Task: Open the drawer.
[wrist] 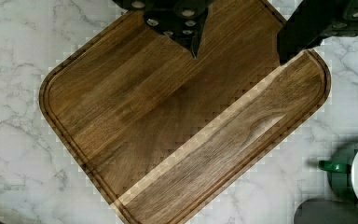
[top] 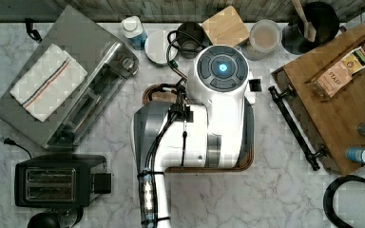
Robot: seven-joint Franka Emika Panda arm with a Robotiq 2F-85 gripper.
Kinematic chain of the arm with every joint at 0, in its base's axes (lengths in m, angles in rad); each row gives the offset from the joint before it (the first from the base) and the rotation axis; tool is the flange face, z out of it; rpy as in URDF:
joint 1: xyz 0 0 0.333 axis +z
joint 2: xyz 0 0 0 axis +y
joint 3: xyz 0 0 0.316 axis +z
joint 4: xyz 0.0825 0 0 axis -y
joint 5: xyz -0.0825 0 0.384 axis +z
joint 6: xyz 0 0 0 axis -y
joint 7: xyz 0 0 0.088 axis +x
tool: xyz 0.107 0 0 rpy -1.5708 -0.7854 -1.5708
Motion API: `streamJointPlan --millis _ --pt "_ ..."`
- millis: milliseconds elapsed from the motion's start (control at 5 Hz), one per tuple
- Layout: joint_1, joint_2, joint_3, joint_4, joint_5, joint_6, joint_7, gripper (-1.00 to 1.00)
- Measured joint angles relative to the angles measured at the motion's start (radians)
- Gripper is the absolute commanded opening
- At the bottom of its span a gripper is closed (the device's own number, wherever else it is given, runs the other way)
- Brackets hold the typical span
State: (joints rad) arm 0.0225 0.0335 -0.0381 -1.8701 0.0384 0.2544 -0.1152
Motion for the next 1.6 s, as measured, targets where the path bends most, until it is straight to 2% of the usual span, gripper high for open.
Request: streamJointPlan --millis 600,1000,1600 --pt "0.000 -0.002 -0.002 -0.028 -0.011 0.019 -0.052 1.00" --pt "-0.003 -0.065 -0.005 -0.171 -0.012 0.094 -0.494 1.00" --pt "-0.031 -0.093 -0.039 -0.327 0.017 0.242 -1.002 1.00"
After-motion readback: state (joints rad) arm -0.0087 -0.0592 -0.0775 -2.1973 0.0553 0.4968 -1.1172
